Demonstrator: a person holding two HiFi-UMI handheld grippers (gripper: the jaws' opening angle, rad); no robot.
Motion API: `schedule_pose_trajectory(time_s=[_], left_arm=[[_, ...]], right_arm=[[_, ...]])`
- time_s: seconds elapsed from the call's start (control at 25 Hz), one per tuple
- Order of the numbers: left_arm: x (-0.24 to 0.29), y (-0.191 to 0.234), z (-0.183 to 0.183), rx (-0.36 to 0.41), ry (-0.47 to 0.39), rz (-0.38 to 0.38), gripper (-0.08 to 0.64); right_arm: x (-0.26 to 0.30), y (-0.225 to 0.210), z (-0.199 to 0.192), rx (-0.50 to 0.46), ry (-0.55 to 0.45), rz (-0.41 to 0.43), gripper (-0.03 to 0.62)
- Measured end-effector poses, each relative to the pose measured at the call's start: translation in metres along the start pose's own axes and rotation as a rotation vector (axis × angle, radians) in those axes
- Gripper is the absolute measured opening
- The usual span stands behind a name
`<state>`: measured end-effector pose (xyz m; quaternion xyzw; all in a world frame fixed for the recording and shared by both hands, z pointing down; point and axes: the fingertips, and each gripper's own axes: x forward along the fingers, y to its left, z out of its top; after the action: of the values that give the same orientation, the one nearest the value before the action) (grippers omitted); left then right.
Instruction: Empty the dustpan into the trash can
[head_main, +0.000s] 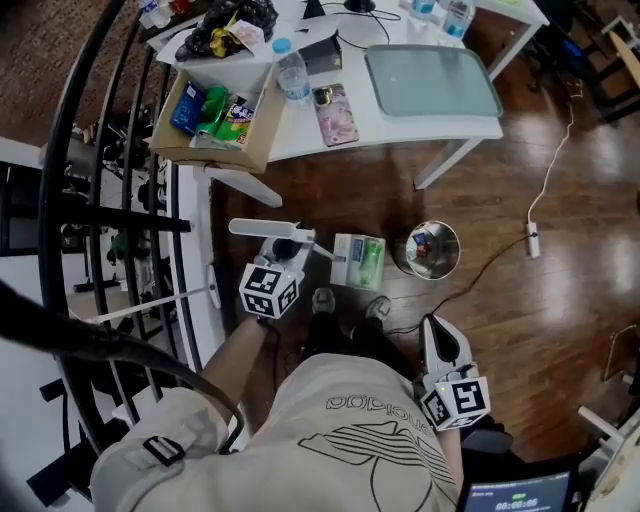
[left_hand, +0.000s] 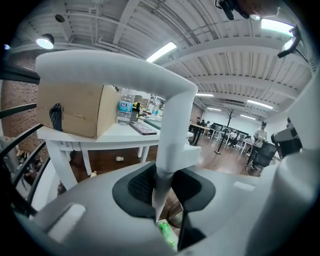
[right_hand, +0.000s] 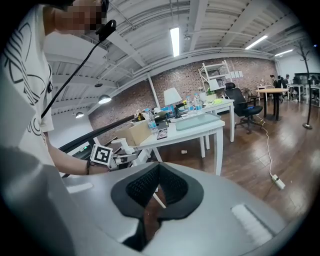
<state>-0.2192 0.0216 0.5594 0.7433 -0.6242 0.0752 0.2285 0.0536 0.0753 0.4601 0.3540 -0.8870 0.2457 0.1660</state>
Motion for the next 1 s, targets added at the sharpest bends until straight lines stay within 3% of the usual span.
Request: schedule_pose_trajectory(time_s=[0.44,0.8,1.0], left_arm=[[-0.018,-0.046,0.088,0.034,-0.054,0.031,0.101],[-0.031,-0.074,0.141,0.073,-0.051,0.109,0.100],[-0.032,-0.098,0.161,0.088,-0.044,0.145,0.100]], right_arm=[[0.003,-0.019,0.006,0.033,-0.076,0.084,0.003],[0.006,-0.033,0.022,0.060,-0.139,0.204,0.003],[0.019,-0.032,0.013,0.031,-0.115,0.288,0.003]])
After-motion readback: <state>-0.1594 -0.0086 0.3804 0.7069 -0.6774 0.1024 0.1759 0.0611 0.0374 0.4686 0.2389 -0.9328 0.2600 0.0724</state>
